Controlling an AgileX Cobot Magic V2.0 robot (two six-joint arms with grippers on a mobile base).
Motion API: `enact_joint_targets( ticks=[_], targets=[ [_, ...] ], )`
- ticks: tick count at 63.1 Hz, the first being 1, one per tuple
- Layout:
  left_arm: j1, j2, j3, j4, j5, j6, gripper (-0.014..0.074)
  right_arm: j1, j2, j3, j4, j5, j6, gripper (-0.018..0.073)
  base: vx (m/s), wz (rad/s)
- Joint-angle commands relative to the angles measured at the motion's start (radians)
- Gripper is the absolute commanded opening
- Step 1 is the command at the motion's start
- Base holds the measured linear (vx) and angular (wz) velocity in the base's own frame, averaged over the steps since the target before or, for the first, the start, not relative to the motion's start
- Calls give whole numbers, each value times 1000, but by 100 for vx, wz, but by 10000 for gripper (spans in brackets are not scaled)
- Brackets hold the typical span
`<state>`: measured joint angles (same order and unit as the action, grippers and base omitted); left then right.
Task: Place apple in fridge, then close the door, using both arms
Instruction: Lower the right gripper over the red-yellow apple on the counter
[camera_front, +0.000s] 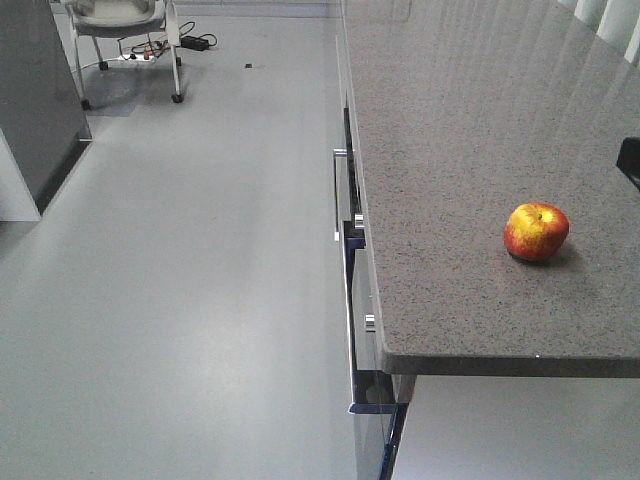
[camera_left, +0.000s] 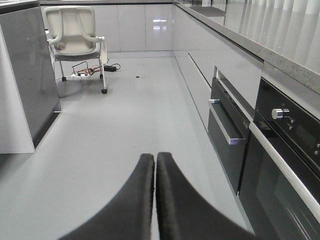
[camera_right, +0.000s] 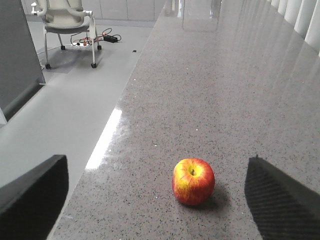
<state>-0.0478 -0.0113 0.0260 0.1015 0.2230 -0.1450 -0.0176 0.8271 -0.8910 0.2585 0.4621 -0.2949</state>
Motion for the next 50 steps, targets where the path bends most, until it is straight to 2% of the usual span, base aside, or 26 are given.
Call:
enact_joint_targets(
  ticks=[1,12,20,30,50],
  targets=[
    [1,-15,21,-8,-81,-11,-6,-2,26,-59,-5,-42,18,704,0,0],
    [1,-15,21,-8,-81,-11,-6,-6,176,-195,-23,70,87,687,0,0],
    [1,-15,21,-8,-81,-11,-6,-49,328,-323,-26,145,118,679,0,0],
    [1,-15,21,-8,-81,-11,-6,-99,505,-465,-9,239,106,661,0,0],
    [1,-15,21,-8,-81,-11,-6,-98,789,-622,19,271,61,646,0,0]
  ],
)
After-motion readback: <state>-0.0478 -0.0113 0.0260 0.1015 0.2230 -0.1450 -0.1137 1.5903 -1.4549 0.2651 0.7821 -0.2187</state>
